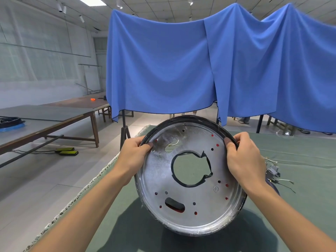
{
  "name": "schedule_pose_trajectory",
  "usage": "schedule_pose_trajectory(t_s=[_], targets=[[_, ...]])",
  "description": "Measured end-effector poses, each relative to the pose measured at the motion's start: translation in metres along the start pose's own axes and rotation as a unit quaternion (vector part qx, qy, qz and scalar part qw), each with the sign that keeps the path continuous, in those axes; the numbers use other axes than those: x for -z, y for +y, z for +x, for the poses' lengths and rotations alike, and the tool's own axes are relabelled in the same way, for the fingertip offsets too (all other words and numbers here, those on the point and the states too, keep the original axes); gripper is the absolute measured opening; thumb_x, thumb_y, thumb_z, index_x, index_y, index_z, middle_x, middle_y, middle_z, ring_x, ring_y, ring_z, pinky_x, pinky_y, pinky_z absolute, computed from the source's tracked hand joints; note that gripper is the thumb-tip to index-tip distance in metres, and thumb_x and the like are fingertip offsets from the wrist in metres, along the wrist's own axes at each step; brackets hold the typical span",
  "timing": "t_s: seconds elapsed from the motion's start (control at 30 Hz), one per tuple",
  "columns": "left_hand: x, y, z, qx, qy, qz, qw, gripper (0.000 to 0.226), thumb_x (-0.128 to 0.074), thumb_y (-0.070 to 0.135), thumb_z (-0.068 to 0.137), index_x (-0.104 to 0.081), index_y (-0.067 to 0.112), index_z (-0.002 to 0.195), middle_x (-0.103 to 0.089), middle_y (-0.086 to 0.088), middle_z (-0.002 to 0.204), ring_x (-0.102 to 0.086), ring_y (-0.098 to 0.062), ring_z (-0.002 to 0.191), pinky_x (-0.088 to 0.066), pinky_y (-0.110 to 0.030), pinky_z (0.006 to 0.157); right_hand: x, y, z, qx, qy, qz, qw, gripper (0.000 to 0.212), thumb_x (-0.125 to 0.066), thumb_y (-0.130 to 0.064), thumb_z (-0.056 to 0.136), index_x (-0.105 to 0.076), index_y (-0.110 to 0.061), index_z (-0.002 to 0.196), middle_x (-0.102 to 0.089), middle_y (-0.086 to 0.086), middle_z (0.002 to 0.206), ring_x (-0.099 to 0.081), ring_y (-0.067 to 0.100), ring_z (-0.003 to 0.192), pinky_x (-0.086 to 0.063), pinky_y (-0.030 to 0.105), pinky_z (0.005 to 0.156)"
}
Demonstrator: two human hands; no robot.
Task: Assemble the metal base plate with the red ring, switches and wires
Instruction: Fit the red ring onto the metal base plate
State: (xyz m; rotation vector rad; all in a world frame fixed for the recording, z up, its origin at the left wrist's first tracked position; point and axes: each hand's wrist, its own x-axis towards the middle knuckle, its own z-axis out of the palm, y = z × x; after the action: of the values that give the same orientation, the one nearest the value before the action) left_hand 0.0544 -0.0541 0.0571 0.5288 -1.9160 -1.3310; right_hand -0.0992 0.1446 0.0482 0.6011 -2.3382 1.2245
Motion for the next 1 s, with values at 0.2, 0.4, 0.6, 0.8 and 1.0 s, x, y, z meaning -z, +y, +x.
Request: schedule_pose_trajectory(t_s=[0.2, 0.4, 0.6, 0.8, 1.0], targets=[[0.0042, -0.0007, -0.0012, 0.016, -0.01, 0.027, 0.999, 0.021, -0.05, 0.003, 0.093, -0.07, 0.0, 0.091, -0.069, -0.024, 0.097, -0.061, -0.025, 0.079, -0.048, -0.032, 0.072, -0.0002, -0.0022, -0.0005, -0.006, -0.009, -0.01, 1.0, 0.017, -0.044, -0.038, 0.098, -0.049, -0.023, 0.091, -0.05, -0.004, 0.091, -0.045, 0.023, 0.077, -0.031, 0.032, 0.065], [0.0093, 0.0033, -0.0011, 0.031, -0.025, 0.029, 0.999, 0.021, -0.049, 0.005, 0.094, -0.067, -0.006, 0.093, -0.067, -0.028, 0.098, -0.064, -0.038, 0.084, -0.05, -0.052, 0.086, -0.0004, -0.0039, -0.0022, 0.0, -0.011, -0.021, 1.0, 0.022, -0.043, -0.039, 0.099, -0.05, -0.023, 0.087, -0.047, -0.003, 0.089, -0.042, 0.023, 0.075, -0.028, 0.032, 0.064], [0.0063, 0.0044, 0.0012, 0.023, -0.015, 0.029, 0.999, 0.02, -0.052, 0.005, 0.092, -0.065, -0.011, 0.095, -0.064, -0.032, 0.1, -0.058, -0.026, 0.078, -0.048, -0.043, 0.078, 0.0002, -0.0012, -0.0015, 0.003, -0.011, 0.002, 1.0, 0.018, -0.044, -0.031, 0.099, -0.052, -0.019, 0.088, -0.049, -0.001, 0.089, -0.044, 0.025, 0.077, -0.031, 0.034, 0.066], [0.0064, 0.0042, 0.0025, 0.022, -0.007, 0.037, 0.999, 0.023, -0.052, 0.007, 0.093, -0.063, -0.013, 0.095, -0.064, -0.033, 0.095, -0.056, -0.025, 0.077, -0.046, -0.041, 0.076, 0.0, -0.0013, -0.0013, 0.0, -0.009, -0.004, 1.0, 0.019, -0.044, -0.033, 0.099, -0.05, -0.02, 0.085, -0.048, -0.001, 0.087, -0.043, 0.024, 0.075, -0.029, 0.033, 0.065], [0.0095, -0.0001, 0.0013, 0.015, -0.009, 0.032, 0.999, 0.022, -0.052, 0.007, 0.093, -0.065, -0.011, 0.094, -0.066, -0.03, 0.092, -0.058, -0.025, 0.075, -0.045, -0.036, 0.073, -0.0002, -0.0052, -0.0015, -0.003, -0.011, -0.01, 1.0, 0.019, -0.044, -0.037, 0.098, -0.05, -0.024, 0.085, -0.048, -0.004, 0.087, -0.043, 0.024, 0.076, -0.029, 0.033, 0.067]])
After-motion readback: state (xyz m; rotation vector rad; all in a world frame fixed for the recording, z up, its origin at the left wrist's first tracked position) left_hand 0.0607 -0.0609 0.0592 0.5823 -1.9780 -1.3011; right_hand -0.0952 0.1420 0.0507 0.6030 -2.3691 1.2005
